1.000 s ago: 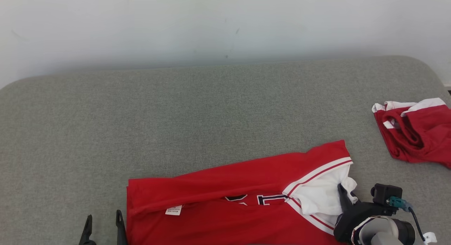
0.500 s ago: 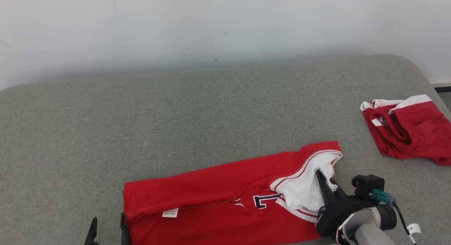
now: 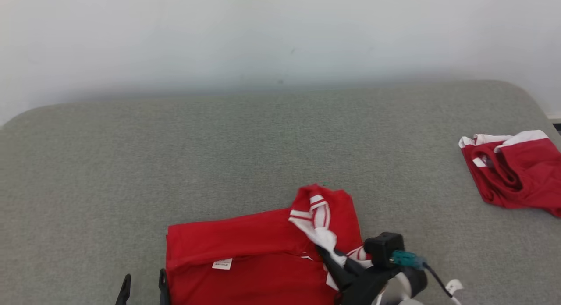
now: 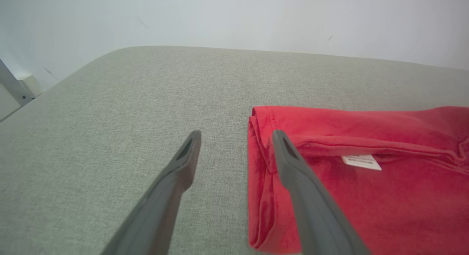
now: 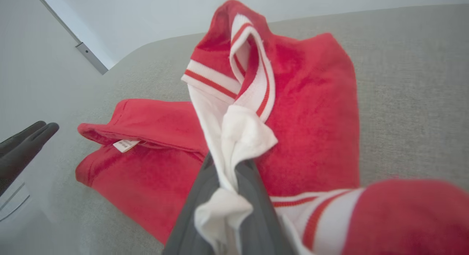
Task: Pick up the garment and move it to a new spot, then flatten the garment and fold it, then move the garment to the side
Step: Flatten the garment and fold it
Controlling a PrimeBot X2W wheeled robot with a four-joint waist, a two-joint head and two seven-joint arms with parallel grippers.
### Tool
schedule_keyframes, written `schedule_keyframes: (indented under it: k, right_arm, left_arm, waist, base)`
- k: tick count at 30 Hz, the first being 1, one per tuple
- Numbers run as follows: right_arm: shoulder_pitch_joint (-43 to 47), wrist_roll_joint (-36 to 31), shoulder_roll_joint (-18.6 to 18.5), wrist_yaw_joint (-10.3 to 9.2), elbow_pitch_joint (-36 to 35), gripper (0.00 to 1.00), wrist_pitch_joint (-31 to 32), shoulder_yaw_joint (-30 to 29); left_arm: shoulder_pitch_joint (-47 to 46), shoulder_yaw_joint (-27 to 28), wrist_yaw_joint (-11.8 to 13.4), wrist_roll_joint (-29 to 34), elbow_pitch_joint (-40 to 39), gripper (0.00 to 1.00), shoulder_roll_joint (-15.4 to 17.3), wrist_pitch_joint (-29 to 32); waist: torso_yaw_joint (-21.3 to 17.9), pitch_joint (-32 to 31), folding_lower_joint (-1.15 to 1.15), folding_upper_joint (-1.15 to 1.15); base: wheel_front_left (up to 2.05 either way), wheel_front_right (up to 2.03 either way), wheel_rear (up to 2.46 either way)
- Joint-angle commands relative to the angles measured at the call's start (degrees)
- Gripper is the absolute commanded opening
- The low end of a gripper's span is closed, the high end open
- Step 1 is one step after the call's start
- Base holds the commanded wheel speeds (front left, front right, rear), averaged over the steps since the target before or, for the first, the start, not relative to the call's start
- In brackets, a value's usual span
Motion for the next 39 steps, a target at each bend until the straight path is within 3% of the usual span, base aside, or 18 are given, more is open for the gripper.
schedule_keyframes:
  k: [1,13,29,30,31,32,39]
  right_arm:
    - [0.62,0.46,0.35,-0.16,-0.68,0.00,0.49,0.84]
    - [-3.02,2.38,3.74,-0.16,-0.45,0.00,1.73,7.12]
    - [-13.31,3.49,6.48,-0.16,11.21,0.00,-3.19,12.81]
    - [-13.76,3.73,6.55,-0.16,11.87,0.03,-3.60,12.99]
    - [-14.07,3.97,6.60,-0.16,12.47,0.36,-3.95,13.19]
    - [-14.27,4.59,6.62,-0.16,12.71,1.00,-4.51,13.40]
    - [-15.92,5.23,6.54,-0.16,15.07,1.00,-8.61,13.51]
  left_arm:
    - [0.79,-0.04,-0.07,0.05,0.09,1.00,-0.03,-0.16]
    - [-0.53,-1.51,-1.27,0.69,0.83,1.00,-0.05,-0.16]
    - [-2.32,-5.31,-0.92,-0.18,1.76,1.00,-0.05,-0.16]
    - [-2.31,-5.35,-0.80,-0.27,1.74,1.00,-0.06,-0.16]
    - [-2.31,-5.42,-0.73,-0.34,1.68,1.00,-0.06,-0.16]
    - [-2.32,-5.41,-0.59,-0.36,1.65,1.00,-0.06,-0.16]
    - [-2.67,-4.30,0.25,-0.34,1.57,1.00,-0.06,-0.16]
  waist:
    - [1.01,-0.16,0.00,0.00]
    - [7.09,0.79,0.00,0.00]
    - [14.80,2.68,0.00,0.00]
    - [14.94,2.73,0.00,0.00]
    - [15.04,2.80,0.00,0.00]
    - [15.08,2.85,0.00,0.00]
    - [13.75,2.99,0.00,0.00]
  base:
    - [0.00,0.00,0.00]
    - [0.00,0.00,0.00]
    - [0.00,0.00,0.00]
    - [0.00,0.00,0.00]
    - [0.00,0.00,0.00]
    - [0.00,0.00,0.00]
    - [0.00,0.00,0.00]
